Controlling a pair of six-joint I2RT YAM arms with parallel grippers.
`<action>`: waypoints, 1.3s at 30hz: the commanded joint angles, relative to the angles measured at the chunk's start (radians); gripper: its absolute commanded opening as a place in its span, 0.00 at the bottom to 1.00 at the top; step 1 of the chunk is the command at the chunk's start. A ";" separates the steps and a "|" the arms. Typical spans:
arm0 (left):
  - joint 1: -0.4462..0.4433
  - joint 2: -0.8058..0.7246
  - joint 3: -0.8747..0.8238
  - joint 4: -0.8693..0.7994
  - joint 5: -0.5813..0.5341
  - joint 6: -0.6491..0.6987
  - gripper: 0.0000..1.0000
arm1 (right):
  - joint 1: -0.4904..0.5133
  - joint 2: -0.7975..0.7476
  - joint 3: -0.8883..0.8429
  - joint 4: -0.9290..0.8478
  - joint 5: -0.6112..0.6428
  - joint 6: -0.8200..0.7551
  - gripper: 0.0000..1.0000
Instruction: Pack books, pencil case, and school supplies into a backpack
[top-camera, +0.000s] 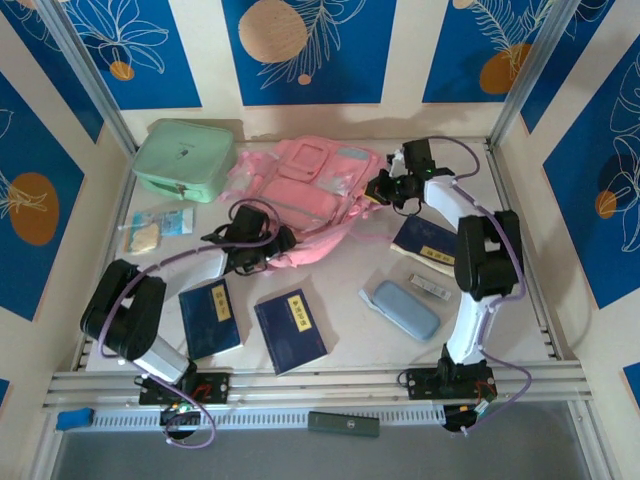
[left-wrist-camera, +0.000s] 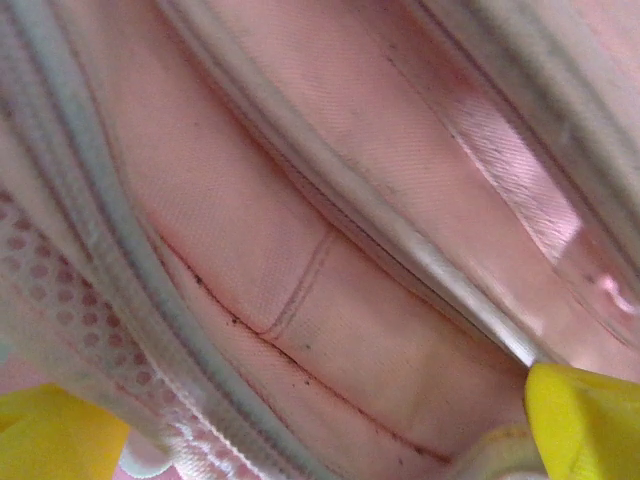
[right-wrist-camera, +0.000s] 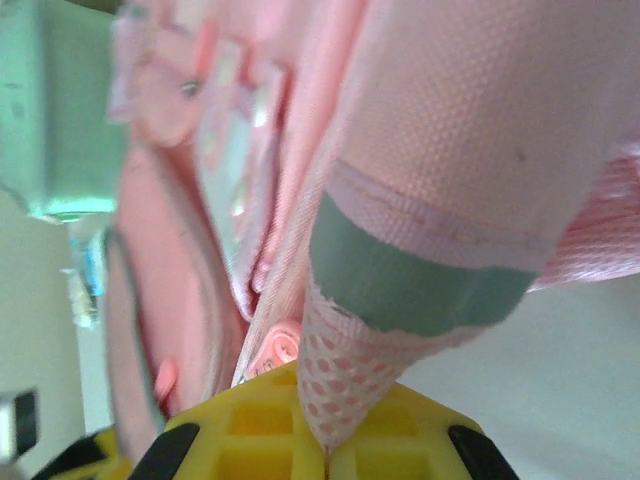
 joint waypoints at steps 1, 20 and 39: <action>0.078 0.065 0.061 0.076 -0.004 0.071 0.99 | 0.055 -0.173 -0.060 -0.015 -0.028 -0.003 0.00; 0.204 0.155 0.384 -0.130 0.148 0.333 0.99 | 0.312 -0.319 -0.452 0.235 0.281 0.434 0.00; 0.033 -0.342 0.168 -0.363 0.070 0.345 0.97 | 0.368 -0.445 -0.548 0.274 0.391 0.706 0.00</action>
